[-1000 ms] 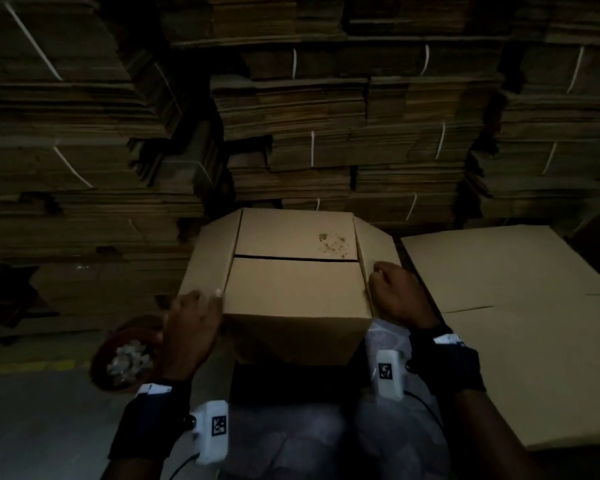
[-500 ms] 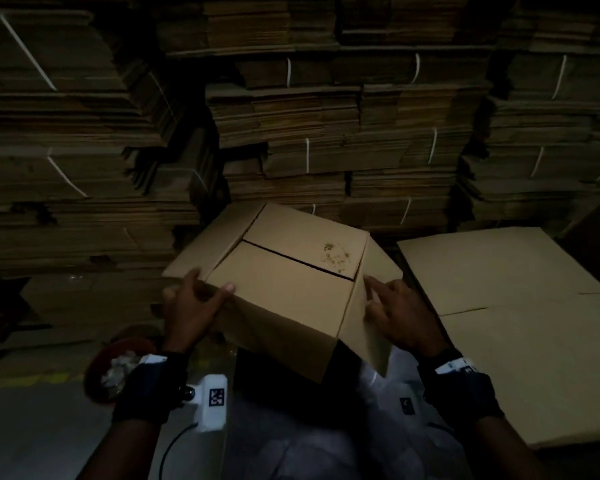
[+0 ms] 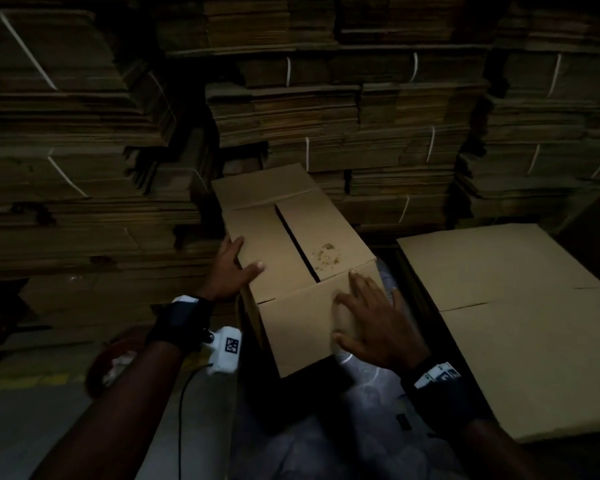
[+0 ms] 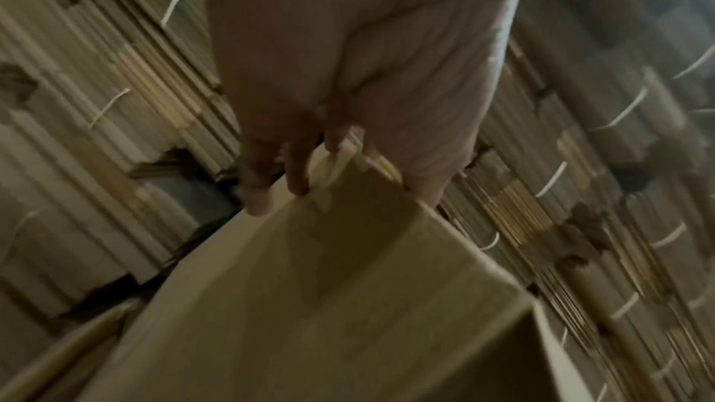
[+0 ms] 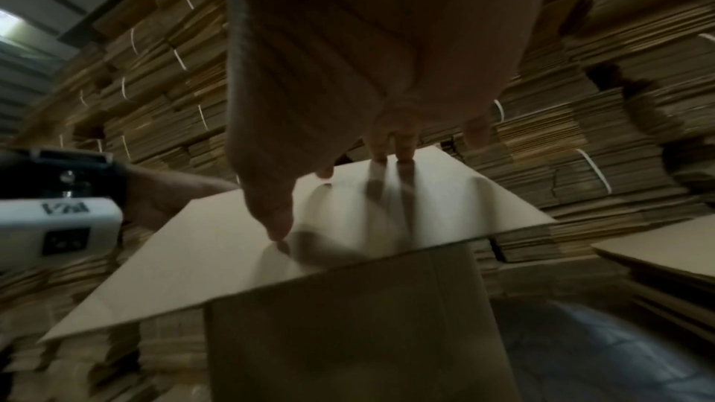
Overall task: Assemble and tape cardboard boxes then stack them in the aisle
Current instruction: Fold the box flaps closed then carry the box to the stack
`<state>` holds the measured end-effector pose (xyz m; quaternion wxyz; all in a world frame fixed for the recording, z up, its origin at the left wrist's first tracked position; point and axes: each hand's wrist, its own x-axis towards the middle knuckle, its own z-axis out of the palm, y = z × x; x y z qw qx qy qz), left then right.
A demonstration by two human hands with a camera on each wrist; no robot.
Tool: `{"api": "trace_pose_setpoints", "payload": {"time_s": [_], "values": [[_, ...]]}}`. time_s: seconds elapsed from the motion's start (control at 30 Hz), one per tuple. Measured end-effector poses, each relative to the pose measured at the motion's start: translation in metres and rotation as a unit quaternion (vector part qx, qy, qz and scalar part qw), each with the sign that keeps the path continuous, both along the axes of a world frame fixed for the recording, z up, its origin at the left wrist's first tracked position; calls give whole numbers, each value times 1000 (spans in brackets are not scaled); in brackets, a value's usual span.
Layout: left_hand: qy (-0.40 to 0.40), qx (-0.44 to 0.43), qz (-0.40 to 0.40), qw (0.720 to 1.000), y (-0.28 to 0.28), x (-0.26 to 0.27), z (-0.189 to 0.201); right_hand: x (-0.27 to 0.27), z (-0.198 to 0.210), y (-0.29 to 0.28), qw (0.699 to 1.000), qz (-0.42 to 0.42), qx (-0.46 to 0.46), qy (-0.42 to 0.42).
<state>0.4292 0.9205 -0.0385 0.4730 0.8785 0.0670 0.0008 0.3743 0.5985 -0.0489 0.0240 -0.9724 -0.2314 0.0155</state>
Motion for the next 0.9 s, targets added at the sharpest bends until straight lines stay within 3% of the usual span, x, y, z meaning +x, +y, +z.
{"api": "trace_pose_setpoints", "payload": {"time_s": [0.33, 0.47, 0.57, 0.7, 0.8, 0.9], "values": [[-37, 16, -40, 998, 10, 3, -11, 23, 12, 2, 993, -2, 48, -108], [-66, 92, -70, 991, 9, 0, -10, 8, 5, 0, 984, 37, 107, -135], [-100, 224, -123, 961, 1, -5, -1, 9, 13, -5, 975, 51, 182, -114], [-102, 359, -234, 898, -16, -1, 18, 37, 42, -18, 964, 61, 252, -56], [-104, 432, -299, 844, -34, 7, 31, 73, 59, -17, 975, 79, 207, 16], [-70, 465, -334, 817, -44, 15, 37, 99, 66, -7, 985, 86, 136, 67]]}}
